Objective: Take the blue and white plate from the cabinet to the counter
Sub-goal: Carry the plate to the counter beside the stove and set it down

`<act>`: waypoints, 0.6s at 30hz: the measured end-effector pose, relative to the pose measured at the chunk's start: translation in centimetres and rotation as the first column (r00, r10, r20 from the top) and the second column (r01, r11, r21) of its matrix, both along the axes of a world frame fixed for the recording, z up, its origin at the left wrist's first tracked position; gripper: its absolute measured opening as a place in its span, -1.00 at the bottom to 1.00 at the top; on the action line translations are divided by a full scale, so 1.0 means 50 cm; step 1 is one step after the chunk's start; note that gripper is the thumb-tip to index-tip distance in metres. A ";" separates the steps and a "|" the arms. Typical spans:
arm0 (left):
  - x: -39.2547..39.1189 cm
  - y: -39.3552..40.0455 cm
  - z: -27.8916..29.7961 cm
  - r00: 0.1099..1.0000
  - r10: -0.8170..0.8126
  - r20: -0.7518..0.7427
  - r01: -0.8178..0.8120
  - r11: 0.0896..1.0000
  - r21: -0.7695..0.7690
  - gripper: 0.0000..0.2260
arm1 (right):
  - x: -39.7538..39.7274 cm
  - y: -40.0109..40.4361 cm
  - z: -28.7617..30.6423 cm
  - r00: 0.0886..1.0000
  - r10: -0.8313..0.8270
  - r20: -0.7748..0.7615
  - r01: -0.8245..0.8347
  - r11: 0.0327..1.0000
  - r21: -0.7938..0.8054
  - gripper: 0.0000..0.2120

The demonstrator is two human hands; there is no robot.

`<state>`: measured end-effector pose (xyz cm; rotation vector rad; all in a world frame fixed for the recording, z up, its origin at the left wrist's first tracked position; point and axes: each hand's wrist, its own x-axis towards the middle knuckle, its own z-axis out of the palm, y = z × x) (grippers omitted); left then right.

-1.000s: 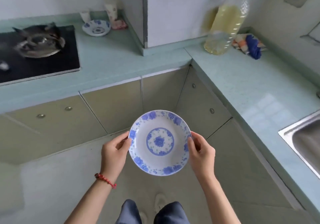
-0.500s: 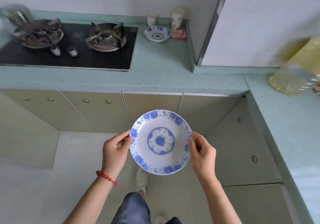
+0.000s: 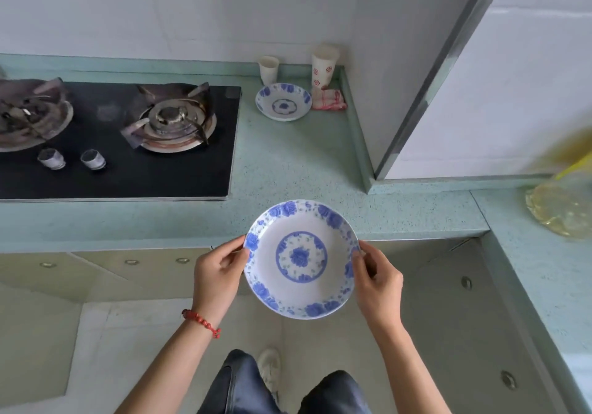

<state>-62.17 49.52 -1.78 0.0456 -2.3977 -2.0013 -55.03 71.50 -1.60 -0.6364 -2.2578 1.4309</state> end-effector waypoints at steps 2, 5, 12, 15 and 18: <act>-0.049 0.008 0.000 1.000 -0.004 0.006 0.004 1.000 -0.004 -0.78 | -0.050 0.008 0.002 1.000 -0.004 -0.001 0.004 1.000 0.012 -0.86; -0.113 0.021 -0.005 1.000 0.002 0.021 -0.002 1.000 -0.009 -0.79 | -0.121 0.024 -0.001 1.000 0.003 0.005 -0.003 0.999 0.039 -0.87; -0.252 0.069 -0.033 0.997 0.071 0.031 -0.070 0.997 -0.021 -0.78 | -0.284 0.072 -0.024 0.996 0.086 0.034 -0.088 0.995 0.055 -0.85; -0.304 0.100 -0.049 0.992 0.114 0.045 -0.112 0.993 -0.045 -0.78 | -0.352 0.103 -0.036 0.990 0.136 0.032 -0.138 0.987 0.078 -0.84; -0.351 0.125 -0.059 0.989 0.135 0.061 -0.130 0.988 -0.079 -0.79 | -0.406 0.128 -0.053 0.988 0.154 0.025 -0.155 0.984 0.091 -0.84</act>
